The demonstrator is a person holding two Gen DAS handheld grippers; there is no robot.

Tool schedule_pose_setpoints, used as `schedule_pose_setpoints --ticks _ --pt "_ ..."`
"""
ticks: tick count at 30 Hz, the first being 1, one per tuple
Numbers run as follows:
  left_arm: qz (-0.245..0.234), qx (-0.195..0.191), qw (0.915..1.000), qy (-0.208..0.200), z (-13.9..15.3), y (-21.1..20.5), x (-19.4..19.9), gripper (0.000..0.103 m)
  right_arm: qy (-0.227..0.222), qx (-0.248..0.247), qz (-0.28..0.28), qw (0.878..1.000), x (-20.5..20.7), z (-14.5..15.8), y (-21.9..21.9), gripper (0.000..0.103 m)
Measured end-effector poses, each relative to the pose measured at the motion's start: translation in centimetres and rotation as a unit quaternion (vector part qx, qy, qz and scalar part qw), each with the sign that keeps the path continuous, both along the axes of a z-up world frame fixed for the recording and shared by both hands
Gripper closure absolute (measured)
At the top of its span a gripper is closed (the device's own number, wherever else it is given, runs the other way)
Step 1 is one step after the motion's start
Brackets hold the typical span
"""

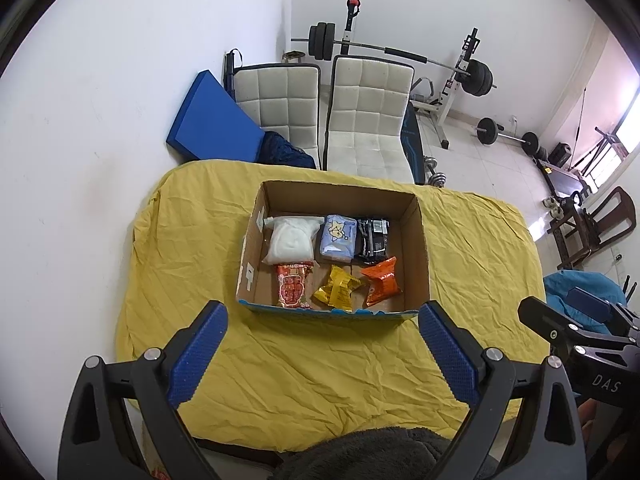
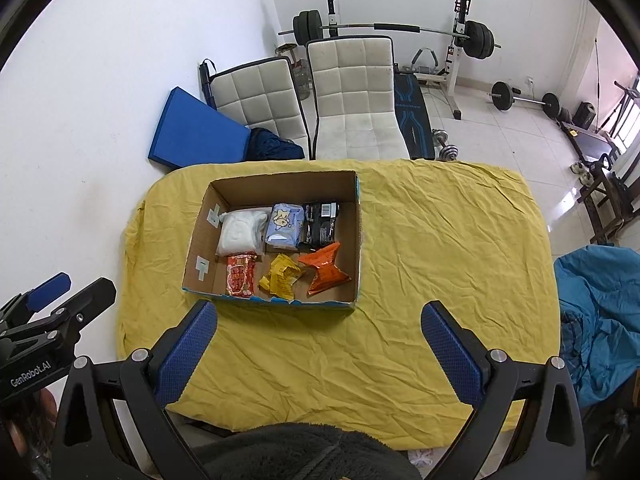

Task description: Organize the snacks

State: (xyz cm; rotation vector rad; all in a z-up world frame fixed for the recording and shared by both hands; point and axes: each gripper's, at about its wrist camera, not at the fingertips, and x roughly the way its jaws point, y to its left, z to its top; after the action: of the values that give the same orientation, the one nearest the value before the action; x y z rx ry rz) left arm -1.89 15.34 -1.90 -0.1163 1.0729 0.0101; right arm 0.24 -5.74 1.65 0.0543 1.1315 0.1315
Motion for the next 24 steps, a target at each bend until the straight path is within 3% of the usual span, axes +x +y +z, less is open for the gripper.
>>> schedule_pose_setpoints --ticks 24 --pt "0.010 0.016 0.9998 0.000 -0.21 -0.01 0.12 0.005 -0.002 -0.005 -0.015 1.000 0.15 -0.71 -0.17 0.000"
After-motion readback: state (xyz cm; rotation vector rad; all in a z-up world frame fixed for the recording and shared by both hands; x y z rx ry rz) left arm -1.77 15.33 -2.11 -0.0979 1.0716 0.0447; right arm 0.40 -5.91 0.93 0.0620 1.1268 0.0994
